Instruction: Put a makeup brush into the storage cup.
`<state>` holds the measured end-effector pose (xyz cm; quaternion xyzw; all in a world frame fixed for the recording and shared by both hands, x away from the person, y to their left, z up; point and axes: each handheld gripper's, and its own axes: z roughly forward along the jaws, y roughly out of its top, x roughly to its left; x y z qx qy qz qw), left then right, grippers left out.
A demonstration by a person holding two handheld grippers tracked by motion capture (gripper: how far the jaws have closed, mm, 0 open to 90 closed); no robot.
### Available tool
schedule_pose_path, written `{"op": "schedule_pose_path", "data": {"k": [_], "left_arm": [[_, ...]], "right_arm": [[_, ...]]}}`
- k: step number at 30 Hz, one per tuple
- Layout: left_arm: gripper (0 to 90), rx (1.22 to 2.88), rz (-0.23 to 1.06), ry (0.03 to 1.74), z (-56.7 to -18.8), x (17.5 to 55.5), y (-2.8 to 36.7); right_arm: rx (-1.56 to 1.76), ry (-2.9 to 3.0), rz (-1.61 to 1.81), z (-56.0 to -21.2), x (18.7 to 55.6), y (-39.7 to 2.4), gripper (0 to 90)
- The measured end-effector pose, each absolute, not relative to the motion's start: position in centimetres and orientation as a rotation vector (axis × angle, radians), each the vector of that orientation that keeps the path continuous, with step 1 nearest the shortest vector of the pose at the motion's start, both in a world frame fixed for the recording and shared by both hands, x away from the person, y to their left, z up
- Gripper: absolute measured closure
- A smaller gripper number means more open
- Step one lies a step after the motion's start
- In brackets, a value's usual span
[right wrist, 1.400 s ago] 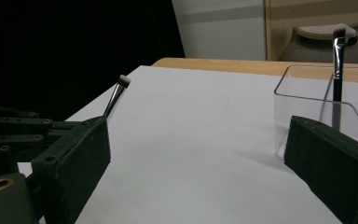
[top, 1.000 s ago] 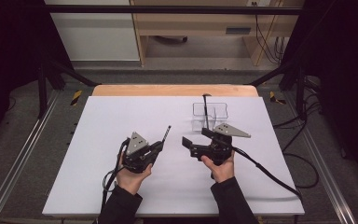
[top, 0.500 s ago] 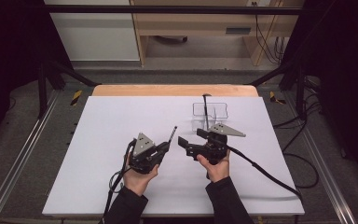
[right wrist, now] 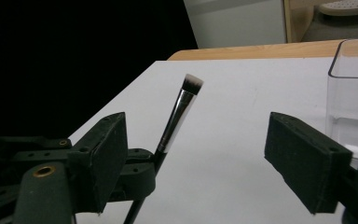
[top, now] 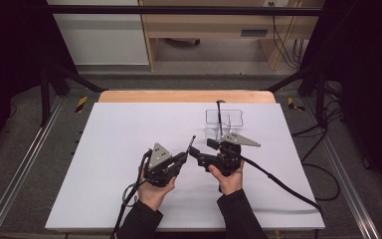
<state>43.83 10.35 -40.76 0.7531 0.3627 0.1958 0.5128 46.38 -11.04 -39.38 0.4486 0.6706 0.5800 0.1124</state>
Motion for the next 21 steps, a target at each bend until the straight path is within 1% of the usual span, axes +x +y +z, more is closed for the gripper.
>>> {"op": "schedule_pose_path", "data": {"k": [21], "left_arm": [[83.2,1.800,0.478,0.869,-40.93,43.44,9.29]], "right_arm": [[1.429,1.942,1.740,-39.84,46.53,-10.50,47.0]]}}
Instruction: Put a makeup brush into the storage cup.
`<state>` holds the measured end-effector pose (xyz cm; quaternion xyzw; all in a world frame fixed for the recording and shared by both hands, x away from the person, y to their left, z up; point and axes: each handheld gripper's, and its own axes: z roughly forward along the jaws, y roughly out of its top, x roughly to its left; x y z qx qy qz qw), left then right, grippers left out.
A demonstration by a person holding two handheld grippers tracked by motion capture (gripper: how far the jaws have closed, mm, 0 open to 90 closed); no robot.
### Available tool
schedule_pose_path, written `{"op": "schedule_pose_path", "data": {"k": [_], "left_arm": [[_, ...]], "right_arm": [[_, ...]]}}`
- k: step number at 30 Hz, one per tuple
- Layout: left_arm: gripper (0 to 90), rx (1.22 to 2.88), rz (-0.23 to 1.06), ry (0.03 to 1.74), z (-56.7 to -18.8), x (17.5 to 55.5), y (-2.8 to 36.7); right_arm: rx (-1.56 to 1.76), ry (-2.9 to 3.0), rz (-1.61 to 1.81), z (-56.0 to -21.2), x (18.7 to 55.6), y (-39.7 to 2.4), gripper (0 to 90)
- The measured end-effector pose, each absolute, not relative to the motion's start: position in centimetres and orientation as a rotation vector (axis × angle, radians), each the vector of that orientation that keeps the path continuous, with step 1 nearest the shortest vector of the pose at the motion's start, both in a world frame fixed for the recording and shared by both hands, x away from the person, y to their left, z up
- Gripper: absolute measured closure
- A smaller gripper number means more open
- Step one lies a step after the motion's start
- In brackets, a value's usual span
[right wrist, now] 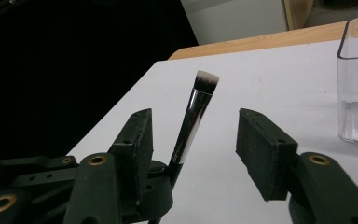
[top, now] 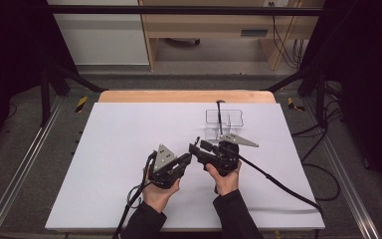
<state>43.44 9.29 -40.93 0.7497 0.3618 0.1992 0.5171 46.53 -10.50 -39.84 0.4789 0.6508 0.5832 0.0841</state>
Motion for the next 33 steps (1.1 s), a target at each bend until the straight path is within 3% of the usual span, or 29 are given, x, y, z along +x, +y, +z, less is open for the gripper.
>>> {"op": "schedule_pose_path", "data": {"k": [33], "left_arm": [[83.2,1.772,0.487,0.868,-40.81,43.01,9.07]], "right_arm": [[1.510,1.939,1.841,-40.15,46.49,-10.22,79.0]]}}
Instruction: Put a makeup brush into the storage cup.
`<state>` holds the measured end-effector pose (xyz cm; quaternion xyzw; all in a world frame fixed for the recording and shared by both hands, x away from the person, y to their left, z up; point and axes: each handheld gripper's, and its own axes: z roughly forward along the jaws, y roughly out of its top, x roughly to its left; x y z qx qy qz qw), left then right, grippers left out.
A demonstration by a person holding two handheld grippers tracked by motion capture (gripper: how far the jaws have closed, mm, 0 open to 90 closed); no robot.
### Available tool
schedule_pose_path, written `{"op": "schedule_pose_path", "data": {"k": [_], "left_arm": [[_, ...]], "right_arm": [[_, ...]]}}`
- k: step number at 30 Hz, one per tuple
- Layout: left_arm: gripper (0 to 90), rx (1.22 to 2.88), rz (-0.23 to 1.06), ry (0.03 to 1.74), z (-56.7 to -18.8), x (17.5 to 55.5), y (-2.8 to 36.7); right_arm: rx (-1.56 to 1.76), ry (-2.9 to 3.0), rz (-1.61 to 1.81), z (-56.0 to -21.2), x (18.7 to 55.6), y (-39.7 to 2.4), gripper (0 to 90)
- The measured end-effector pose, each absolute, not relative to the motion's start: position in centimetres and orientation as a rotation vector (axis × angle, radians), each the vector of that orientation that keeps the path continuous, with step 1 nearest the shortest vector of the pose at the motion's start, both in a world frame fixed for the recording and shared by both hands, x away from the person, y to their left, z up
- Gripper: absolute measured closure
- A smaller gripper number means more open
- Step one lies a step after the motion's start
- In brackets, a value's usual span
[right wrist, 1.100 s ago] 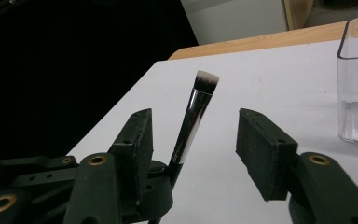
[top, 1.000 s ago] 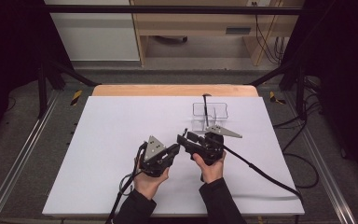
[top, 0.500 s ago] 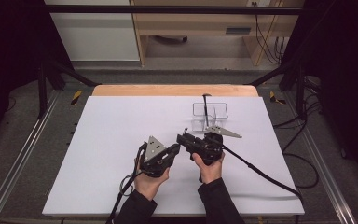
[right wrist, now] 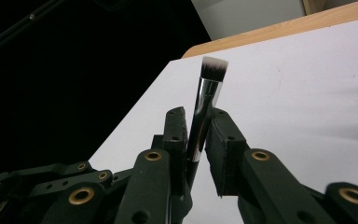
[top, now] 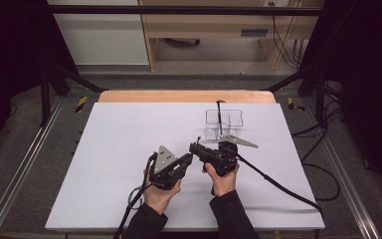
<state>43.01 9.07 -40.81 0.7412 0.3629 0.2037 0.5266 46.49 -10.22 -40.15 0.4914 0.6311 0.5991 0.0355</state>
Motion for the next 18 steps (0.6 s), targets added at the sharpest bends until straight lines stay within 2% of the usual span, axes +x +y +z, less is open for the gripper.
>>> {"op": "schedule_pose_path", "data": {"k": [7,18], "left_arm": [[83.2,1.772,0.487,0.869,-40.84,42.98,9.04],[82.3,1.777,0.478,0.840,-40.77,42.92,9.24]], "right_arm": [[1.522,1.940,1.877,-40.21,46.45,-10.27,83.2],[1.488,1.951,1.894,-40.21,46.26,-10.42,83.9]]}}
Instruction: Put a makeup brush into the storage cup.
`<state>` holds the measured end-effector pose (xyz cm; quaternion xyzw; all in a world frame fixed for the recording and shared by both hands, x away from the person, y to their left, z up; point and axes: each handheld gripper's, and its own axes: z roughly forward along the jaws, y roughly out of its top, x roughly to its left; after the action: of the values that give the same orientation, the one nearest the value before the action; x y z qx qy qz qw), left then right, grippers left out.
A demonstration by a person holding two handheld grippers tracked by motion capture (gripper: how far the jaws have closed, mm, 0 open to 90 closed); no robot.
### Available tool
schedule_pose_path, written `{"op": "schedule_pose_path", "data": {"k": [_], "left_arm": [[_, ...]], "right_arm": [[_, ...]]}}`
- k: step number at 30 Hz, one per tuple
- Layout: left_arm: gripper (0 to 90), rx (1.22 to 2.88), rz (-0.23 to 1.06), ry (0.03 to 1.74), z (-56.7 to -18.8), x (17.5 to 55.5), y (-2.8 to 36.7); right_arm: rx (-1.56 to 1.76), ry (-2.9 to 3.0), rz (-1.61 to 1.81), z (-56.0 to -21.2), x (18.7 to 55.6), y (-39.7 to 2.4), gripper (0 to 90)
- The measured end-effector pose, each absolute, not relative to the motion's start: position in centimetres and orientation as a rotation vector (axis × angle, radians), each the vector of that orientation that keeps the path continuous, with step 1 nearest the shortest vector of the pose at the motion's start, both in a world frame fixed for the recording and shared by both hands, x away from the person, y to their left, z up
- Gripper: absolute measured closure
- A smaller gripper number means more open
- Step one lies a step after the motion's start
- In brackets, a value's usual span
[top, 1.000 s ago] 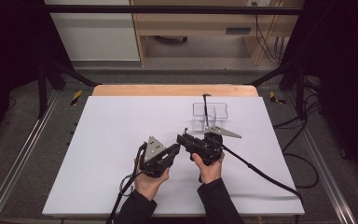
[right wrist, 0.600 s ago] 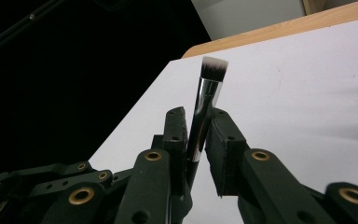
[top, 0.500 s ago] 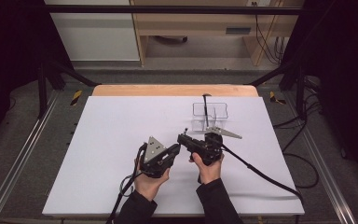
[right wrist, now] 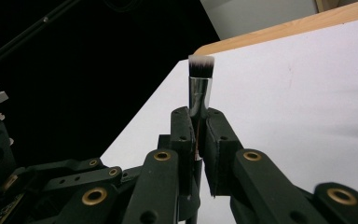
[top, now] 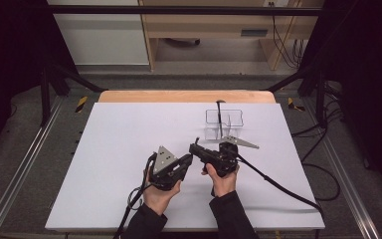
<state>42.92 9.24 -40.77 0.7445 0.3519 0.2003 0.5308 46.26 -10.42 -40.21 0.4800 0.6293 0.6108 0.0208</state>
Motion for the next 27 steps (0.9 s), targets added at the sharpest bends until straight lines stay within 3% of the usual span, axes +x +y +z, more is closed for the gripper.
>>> {"op": "schedule_pose_path", "data": {"k": [9,27], "left_arm": [[59.5,1.822,0.492,0.784,-40.5,43.1,10.3],[32.9,1.923,0.452,0.763,-40.0,44.0,13.5]], "right_arm": [[1.453,1.907,1.861,-40.1,46.3,-11.3,83.8],[1.377,1.885,1.771,-39.0,46.7,-12.9,83.8]]}}
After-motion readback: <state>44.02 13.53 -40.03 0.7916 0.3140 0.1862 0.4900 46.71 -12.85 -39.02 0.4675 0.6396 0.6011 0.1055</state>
